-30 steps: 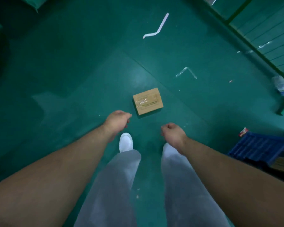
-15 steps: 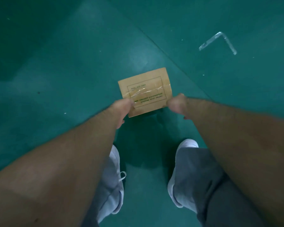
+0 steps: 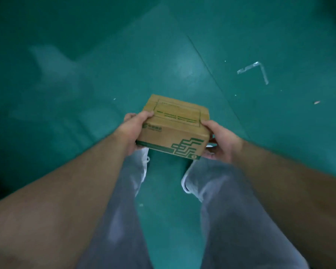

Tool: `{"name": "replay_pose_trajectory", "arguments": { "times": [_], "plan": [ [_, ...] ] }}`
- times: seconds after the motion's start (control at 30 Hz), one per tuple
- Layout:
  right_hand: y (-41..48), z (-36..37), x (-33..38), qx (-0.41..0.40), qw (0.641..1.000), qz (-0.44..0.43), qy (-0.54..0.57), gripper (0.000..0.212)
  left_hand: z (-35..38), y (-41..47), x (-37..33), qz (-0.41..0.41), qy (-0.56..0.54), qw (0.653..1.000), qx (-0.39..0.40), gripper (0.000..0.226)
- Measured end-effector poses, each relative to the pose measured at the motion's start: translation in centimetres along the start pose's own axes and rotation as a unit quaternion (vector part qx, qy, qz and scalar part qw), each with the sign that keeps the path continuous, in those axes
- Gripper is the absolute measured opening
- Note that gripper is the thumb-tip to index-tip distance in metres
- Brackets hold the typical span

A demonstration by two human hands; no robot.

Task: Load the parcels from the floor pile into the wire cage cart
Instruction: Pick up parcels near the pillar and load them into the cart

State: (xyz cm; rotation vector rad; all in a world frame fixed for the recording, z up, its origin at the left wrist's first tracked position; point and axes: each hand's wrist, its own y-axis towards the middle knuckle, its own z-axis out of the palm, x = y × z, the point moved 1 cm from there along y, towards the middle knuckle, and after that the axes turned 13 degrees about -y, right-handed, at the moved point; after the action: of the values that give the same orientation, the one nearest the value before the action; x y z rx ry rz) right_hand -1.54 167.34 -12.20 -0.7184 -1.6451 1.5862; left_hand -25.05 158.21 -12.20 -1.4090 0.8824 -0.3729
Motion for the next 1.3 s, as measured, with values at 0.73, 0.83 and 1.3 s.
{"name": "replay_pose_trajectory", "arguments": {
  "times": [0.73, 0.83, 1.3],
  "plan": [
    [-44.6, 28.2, -15.7, 0.153, 0.855, -0.14, -0.476, 0.033, -28.9, -55.1, 30.4, 0.08, -0.565, 0.817, -0.083, 0.044],
    [-46.0, 34.2, -25.9, 0.178, 0.833, -0.13, -0.507, 0.033, -33.6, -59.0, 40.1, 0.072, -0.618, 0.773, -0.125, 0.03],
    [-50.7, 59.1, -53.3, 0.309, 0.595, -0.117, -0.733, 0.034, -46.3, -69.8, 67.9, 0.096, -0.824, 0.478, -0.29, 0.032]
  ]
}}
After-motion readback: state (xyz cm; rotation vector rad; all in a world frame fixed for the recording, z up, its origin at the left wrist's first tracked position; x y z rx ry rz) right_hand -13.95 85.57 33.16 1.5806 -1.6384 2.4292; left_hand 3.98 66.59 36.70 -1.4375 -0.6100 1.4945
